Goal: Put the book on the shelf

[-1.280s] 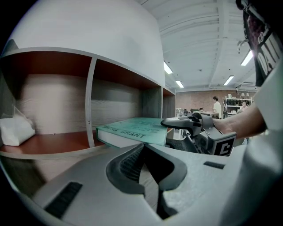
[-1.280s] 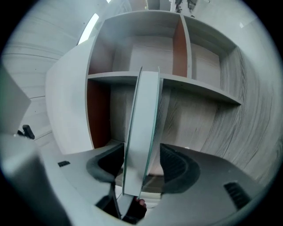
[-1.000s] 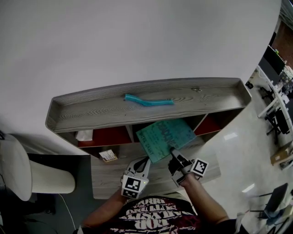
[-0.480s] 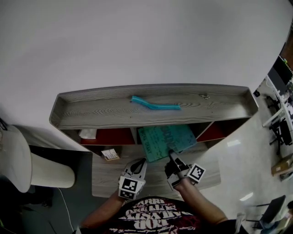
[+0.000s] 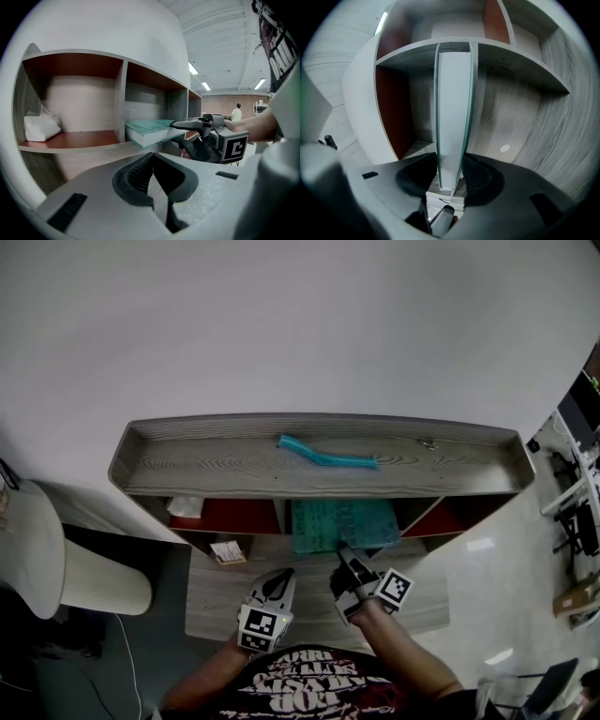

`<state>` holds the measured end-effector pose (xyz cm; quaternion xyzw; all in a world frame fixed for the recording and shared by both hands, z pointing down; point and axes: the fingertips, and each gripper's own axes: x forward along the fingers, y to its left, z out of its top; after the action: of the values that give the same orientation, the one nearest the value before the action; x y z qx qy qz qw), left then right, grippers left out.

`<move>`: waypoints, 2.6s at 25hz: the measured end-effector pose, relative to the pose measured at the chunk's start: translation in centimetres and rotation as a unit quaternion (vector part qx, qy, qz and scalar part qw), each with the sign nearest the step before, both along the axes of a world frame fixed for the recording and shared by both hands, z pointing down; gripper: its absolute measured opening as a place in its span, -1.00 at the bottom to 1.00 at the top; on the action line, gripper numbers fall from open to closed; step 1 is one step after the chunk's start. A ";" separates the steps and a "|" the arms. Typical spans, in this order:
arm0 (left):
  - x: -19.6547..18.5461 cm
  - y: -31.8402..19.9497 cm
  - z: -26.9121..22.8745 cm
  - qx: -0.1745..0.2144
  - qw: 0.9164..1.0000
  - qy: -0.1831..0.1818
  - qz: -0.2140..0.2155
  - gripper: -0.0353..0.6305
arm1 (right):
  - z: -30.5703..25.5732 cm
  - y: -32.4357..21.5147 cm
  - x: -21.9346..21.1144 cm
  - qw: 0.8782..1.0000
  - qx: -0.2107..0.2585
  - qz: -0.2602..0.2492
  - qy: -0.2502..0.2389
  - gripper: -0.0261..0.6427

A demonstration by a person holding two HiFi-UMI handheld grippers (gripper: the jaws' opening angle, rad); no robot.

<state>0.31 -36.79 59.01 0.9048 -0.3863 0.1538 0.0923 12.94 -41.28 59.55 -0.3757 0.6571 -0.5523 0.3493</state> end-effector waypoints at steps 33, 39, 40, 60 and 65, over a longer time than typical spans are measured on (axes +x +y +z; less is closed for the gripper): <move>-0.2 3.9 -5.2 0.068 0.993 0.048 -0.083 -0.88 | -2.2 7.7 3.7 0.909 0.108 -0.059 0.399 -0.91; -0.4 4.6 -6.5 0.090 0.991 0.063 -0.077 -0.88 | -5.2 9.6 3.8 0.841 0.190 -0.063 0.503 -0.91; -0.6 4.6 -6.6 0.091 0.991 0.061 -0.079 -0.88 | -5.8 9.9 3.7 0.833 0.201 -0.063 0.512 -0.91; -4.0 5.4 -12.3 0.133 0.985 0.072 -0.086 -0.88 | -13.0 12.1 4.8 0.773 0.264 -0.025 0.576 -0.91; -5.0 5.1 -11.3 0.116 0.987 0.077 -0.084 -0.88 | -12.6 12.4 4.1 0.766 0.258 -0.022 0.588 -0.92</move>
<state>-4.68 -31.74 47.70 0.8829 -0.4677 0.0299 0.0290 17.07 -28.92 46.95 -0.5081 0.8596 -0.0407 -0.0345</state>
